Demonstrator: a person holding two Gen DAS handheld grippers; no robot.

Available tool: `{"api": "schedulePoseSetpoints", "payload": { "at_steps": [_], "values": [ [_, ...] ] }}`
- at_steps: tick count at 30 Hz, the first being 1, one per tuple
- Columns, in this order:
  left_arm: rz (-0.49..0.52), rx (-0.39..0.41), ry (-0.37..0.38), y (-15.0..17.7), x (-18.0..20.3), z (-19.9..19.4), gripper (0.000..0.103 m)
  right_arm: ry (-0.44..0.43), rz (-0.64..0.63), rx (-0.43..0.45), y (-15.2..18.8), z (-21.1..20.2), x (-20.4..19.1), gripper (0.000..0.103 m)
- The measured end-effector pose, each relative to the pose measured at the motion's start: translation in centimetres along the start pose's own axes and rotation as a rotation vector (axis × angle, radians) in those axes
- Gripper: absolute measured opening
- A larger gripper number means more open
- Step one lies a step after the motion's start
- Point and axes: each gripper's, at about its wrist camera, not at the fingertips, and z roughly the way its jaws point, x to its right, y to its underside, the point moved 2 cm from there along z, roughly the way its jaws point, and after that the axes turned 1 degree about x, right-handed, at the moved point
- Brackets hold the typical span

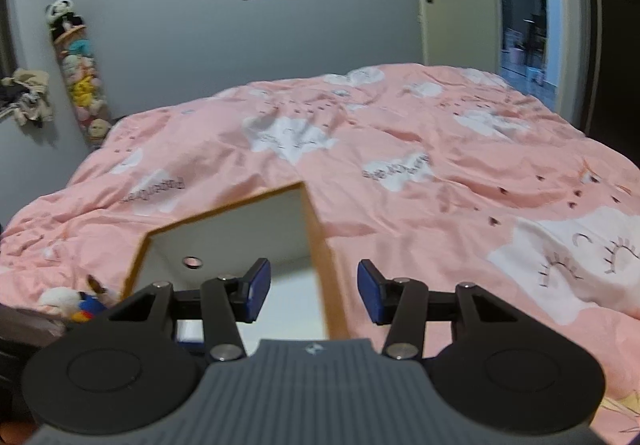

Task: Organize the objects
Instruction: 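Move both grippers back toward the plush toys beside the box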

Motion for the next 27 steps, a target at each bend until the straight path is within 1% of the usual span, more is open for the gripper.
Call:
{"api": "schedulePoseSetpoints", "payload": {
  "at_steps": [3, 7, 11, 13, 16, 18, 20, 21, 24, 27],
  "values": [
    [0.002, 0.085, -0.087, 0.3, -1.3, -2.8, 0.041, -0.061, 0.009, -0.007, -0.1, 0.0, -1.8, 0.054],
    [-0.042, 0.163, -0.202, 0.8, -4.0, -6.0, 0.041, -0.15, -0.017, -0.015, -0.3, 0.2, -5.1, 0.054],
    [-0.091, 0.196, -0.329, 1.2, -7.0, -8.6, 0.041, -0.255, -0.058, -0.055, -0.3, 1.0, -9.1, 0.054],
    [-0.124, 0.203, -0.375, 1.4, -8.6, -9.8, 0.041, -0.304, -0.103, -0.073, -0.2, 1.4, -11.6, 0.054],
    [-0.183, 0.208, -0.433, 1.8, -11.5, -11.4, 0.041, -0.346, -0.191, -0.088, 0.2, 2.1, -15.0, 0.055],
    [-0.225, 0.218, -0.456, 2.2, -13.3, -12.8, 0.042, -0.355, -0.252, -0.116, 0.7, 3.1, -17.5, 0.055],
    [-0.274, 0.232, -0.477, 2.4, -15.2, -14.1, 0.045, -0.368, -0.285, -0.153, 1.2, 4.1, -19.2, 0.055],
    [-0.298, 0.237, -0.484, 2.5, -16.1, -14.7, 0.048, -0.379, -0.29, -0.171, 1.5, 4.6, -20.0, 0.056],
    [-0.384, 0.246, -0.491, 2.7, -18.8, -15.7, 0.049, -0.4, -0.288, -0.223, 2.2, 6.3, -21.7, 0.064],
    [-0.45, 0.237, -0.503, 2.9, -21.1, -15.5, 0.05, -0.393, -0.3, -0.256, 2.9, 8.0, -23.2, 0.064]
  ]
}}
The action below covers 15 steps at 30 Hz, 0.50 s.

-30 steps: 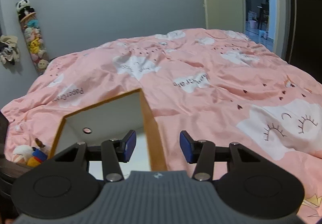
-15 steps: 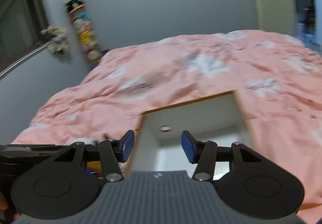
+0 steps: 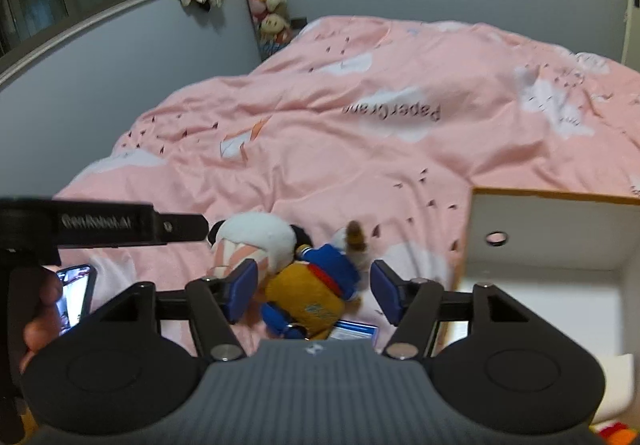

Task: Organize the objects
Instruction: 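Move both grippers back toward the plush toys beside the box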

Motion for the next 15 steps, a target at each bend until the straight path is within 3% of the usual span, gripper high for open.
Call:
{"api": "schedulePoseSetpoints", "payload": {
  "at_steps": [6, 10, 15],
  "values": [
    [-0.12, -0.072, -0.084, 0.2, -2.7, 3.4, 0.052, 0.036, -0.018, -0.037, 0.1, 3.2, -0.7, 0.071],
    [-0.213, -0.117, -0.064, 0.3, -3.9, 5.0, 0.057, 0.044, -0.013, -0.067, 0.5, 4.7, -0.4, 0.071],
    [-0.285, -0.118, -0.046, 0.0, -4.3, 6.5, 0.064, 0.045, -0.019, -0.099, 0.9, 5.9, -0.2, 0.071]
  ]
}}
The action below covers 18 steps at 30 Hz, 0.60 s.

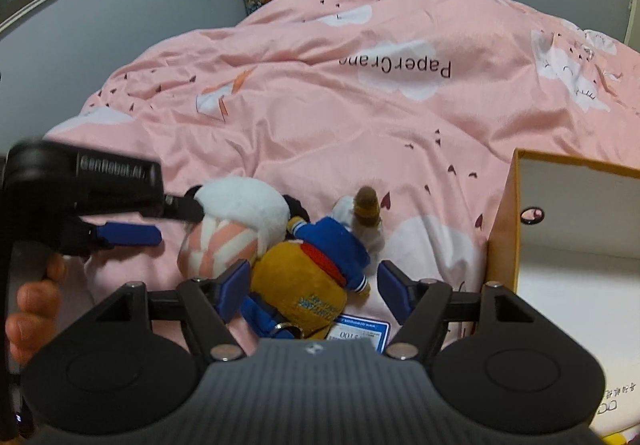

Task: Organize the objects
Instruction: 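Move both grippers back toward the plush toys beside the box, then grasp the striped panda plush with the left gripper while the right grasps the duck plush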

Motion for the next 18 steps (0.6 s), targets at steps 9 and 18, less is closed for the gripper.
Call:
{"api": "schedulePoseSetpoints", "payload": {
  "at_steps": [9, 18],
  "values": [
    [-0.174, -0.061, 0.128, 0.3, 0.0, 2.4, 0.073, 0.027, 0.006, -0.018, 0.2, 0.8, 0.8, 0.072],
    [-0.095, -0.097, 0.106, 0.7, 2.2, 3.6, 0.073, 0.038, -0.026, -0.023, 0.4, 1.1, 0.6, 0.072]
  ]
}}
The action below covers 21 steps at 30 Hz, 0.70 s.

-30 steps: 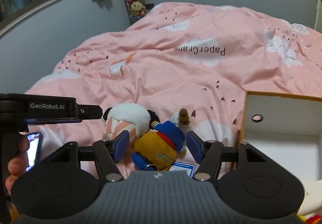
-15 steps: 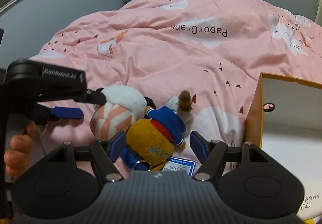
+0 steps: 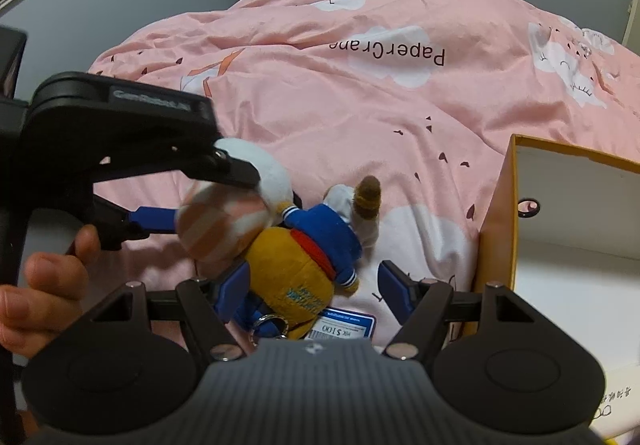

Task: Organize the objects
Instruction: 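Grasp the striped panda plush with the left gripper while the right grasps the duck plush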

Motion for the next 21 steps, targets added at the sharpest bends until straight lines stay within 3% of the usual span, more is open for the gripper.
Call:
{"api": "schedulePoseSetpoints", "payload": {
  "at_steps": [11, 14, 18, 21],
  "values": [
    [0.084, 0.018, -0.03, 0.2, 0.3, -0.3, 0.066, 0.01, -0.013, -0.005, 0.0, 0.3, 0.0, 0.072],
    [0.187, 0.057, -0.071, 0.6, 1.0, -2.0, 0.065, 0.005, -0.008, -0.006, 0.0, 0.2, 0.1, 0.072],
    [0.38, 0.136, -0.186, 1.7, 2.1, -4.2, 0.065, -0.017, 0.006, -0.007, -0.3, 0.2, 0.3, 0.07],
    [0.45, 0.13, -0.234, 2.5, 1.6, -4.7, 0.065, -0.024, 0.02, -0.001, -0.8, 0.4, 0.4, 0.06]
  ]
}}
